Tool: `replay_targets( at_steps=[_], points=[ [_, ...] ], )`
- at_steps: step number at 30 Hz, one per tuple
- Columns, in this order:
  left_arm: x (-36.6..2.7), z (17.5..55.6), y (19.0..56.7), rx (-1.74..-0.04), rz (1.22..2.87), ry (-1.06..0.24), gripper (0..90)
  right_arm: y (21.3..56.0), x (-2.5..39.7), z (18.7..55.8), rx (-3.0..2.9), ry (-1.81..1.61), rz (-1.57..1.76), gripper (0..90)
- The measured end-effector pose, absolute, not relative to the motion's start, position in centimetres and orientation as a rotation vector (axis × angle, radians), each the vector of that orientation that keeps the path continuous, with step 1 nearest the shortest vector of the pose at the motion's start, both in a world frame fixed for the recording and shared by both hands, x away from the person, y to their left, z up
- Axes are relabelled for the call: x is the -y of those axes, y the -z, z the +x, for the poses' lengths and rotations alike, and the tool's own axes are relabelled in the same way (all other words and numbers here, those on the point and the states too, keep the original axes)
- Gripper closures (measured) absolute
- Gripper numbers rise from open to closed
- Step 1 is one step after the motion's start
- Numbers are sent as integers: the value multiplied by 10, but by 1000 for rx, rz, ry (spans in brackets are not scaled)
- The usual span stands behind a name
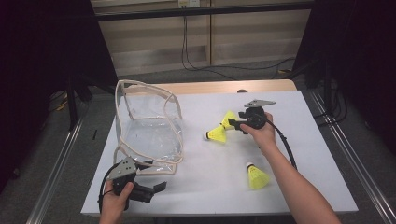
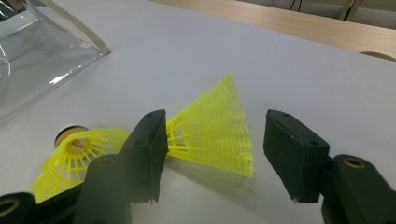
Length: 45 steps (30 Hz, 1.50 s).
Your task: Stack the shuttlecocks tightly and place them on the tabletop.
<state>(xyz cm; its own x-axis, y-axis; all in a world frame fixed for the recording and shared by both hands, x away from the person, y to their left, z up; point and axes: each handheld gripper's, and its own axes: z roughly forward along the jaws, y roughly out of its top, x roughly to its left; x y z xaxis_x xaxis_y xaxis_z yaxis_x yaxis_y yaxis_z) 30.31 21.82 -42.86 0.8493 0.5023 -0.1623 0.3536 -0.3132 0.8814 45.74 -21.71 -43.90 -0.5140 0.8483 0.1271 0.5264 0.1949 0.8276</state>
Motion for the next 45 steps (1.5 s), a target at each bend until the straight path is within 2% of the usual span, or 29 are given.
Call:
replay_targets(
  at_steps=[23, 32, 38, 45],
  points=[
    [-219, 303, 429, -636, 1935, -171, 38, 443, 214, 467, -2179, -1198, 1285, 508],
    [-219, 303, 429, -639, 1932, -168, 38, 445, 211, 467, -2208, -1171, 1260, 605],
    [-219, 303, 428, -638, 1933, -170, 39, 445, 212, 467, -2228, -1155, 1245, 726],
    [-219, 303, 428, -639, 1932, -171, 39, 443, 213, 466, -2225, -1149, 1242, 818]
  ],
)
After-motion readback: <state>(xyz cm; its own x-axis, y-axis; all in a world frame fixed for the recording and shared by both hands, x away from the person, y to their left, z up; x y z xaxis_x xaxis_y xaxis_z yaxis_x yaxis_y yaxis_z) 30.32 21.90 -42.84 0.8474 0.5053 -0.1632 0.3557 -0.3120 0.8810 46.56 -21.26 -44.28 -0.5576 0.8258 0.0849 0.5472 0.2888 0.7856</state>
